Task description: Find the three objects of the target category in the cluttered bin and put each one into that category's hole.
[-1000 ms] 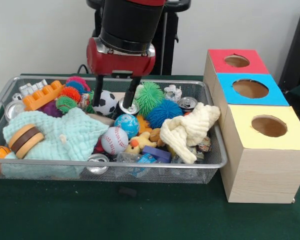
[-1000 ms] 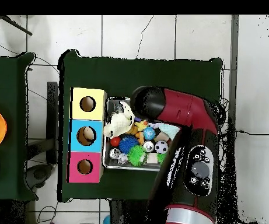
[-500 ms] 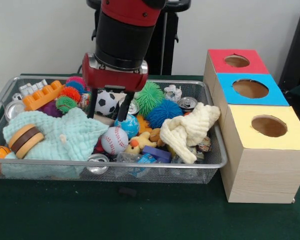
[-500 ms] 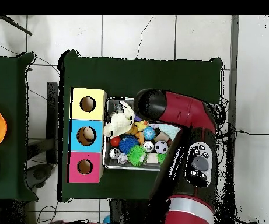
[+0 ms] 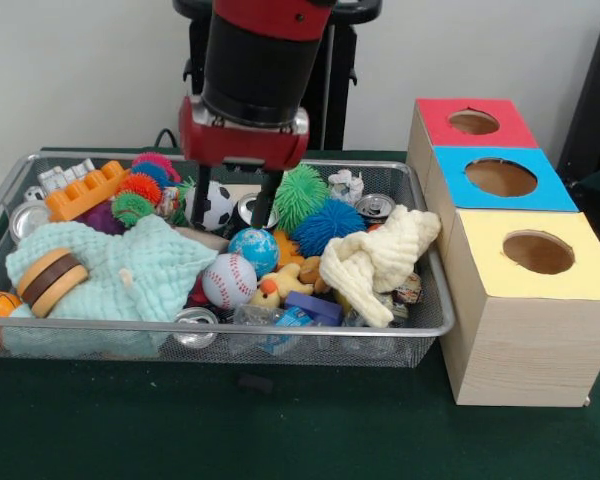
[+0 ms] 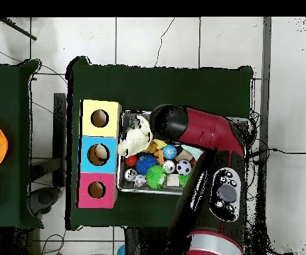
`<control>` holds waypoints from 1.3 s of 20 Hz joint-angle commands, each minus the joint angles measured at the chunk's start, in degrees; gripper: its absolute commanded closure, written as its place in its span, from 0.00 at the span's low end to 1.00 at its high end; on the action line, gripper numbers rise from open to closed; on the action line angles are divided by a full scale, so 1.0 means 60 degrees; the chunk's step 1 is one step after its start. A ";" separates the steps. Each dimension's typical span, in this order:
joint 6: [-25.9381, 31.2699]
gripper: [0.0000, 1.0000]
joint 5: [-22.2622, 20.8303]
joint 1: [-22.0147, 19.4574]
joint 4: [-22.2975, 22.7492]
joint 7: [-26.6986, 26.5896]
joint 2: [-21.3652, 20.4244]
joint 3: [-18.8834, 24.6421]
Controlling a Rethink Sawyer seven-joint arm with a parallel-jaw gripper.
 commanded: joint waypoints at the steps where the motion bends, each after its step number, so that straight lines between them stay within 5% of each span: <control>1: 0.0811 0.00 0.0565 0.0430 0.2260 0.2252 -0.1628 0.0428; 6: 0.0555 0.00 0.0793 0.0675 0.3014 0.2578 -0.2274 0.0130; 16: -0.0306 0.00 0.1402 0.0597 0.2391 0.3677 -0.0867 -0.0161; 26: -0.0841 0.00 0.1564 0.0489 0.2390 0.3866 -0.0564 -0.0123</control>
